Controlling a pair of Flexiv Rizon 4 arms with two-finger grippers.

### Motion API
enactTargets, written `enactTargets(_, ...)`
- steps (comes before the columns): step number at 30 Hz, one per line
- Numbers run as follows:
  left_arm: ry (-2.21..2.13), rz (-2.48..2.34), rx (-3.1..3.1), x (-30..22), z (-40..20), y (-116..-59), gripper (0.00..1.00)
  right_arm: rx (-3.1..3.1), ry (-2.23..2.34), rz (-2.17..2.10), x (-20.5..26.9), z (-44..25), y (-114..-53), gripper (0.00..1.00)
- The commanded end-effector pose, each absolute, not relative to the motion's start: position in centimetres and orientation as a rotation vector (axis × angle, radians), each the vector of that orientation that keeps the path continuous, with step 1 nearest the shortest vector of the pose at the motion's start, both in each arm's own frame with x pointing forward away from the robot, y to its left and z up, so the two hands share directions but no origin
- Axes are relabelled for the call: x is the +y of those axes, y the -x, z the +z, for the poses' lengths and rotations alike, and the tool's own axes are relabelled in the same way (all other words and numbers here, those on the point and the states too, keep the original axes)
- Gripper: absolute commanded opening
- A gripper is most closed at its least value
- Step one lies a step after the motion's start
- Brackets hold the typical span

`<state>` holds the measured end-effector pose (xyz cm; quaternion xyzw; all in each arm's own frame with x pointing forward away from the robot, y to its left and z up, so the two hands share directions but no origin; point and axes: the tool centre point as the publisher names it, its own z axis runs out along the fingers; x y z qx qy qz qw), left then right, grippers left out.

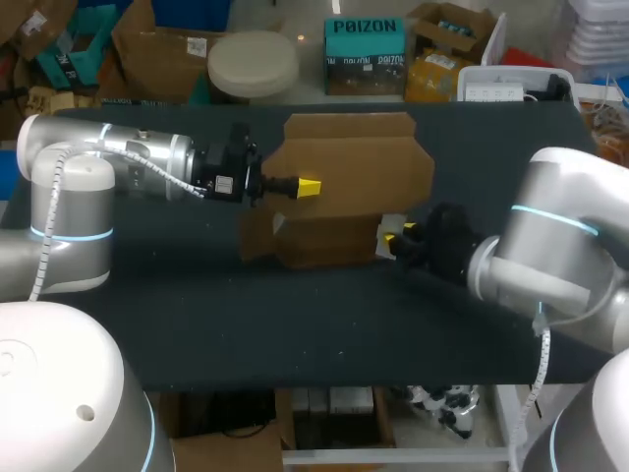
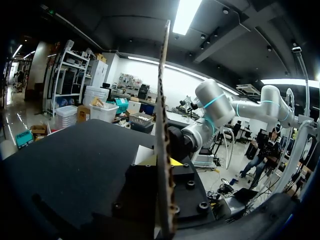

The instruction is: Assemble the packaging by folding the flat box into shape, placing the metal phone stand inside, and closing the box properly

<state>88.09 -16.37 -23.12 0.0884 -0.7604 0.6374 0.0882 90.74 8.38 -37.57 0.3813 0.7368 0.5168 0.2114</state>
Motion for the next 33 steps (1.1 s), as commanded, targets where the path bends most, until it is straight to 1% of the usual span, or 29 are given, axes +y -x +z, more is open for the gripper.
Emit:
enactTargets(1, -0.260, 1.891, -2.264, -16.39, -23.55, -88.08, 0.00, 1.909, -1.143, 1.289, 8.97, -37.38, -90.93, 0.39)
enactTargets(6, -0.260, 1.891, -2.264, -16.39, -23.55, -88.08, 0.00, 1.887, -1.158, 1.266, 8.94, -37.20, -91.19, 0.36)
enactTargets(13, -0.260, 1.891, -2.264, -16.39, -23.55, -88.08, 0.00, 1.858, -1.177, 1.238, 8.86, -37.09, -91.27, 0.28)
enactTargets(18, -0.260, 1.891, -2.264, -16.39, -23.55, -88.08, 0.00, 1.838, -1.193, 1.207, 8.84, -37.04, -91.36, 0.24)
enactTargets(21, -0.260, 1.891, -2.264, -16.39, -23.55, -88.08, 0.00, 1.833, -1.182, 1.165, 9.04, -36.81, -91.33, 0.25)
enactTargets(27, -0.260, 1.891, -2.264, -16.39, -23.55, -88.08, 0.00, 1.828, -1.200, 1.107, 9.19, -36.59, -91.26, 0.25)
enactTargets(33, -0.260, 1.891, -2.264, -16.39, -23.55, -88.08, 0.00, 1.823, -1.224, 1.029, 9.36, -36.53, -91.41, 0.22)
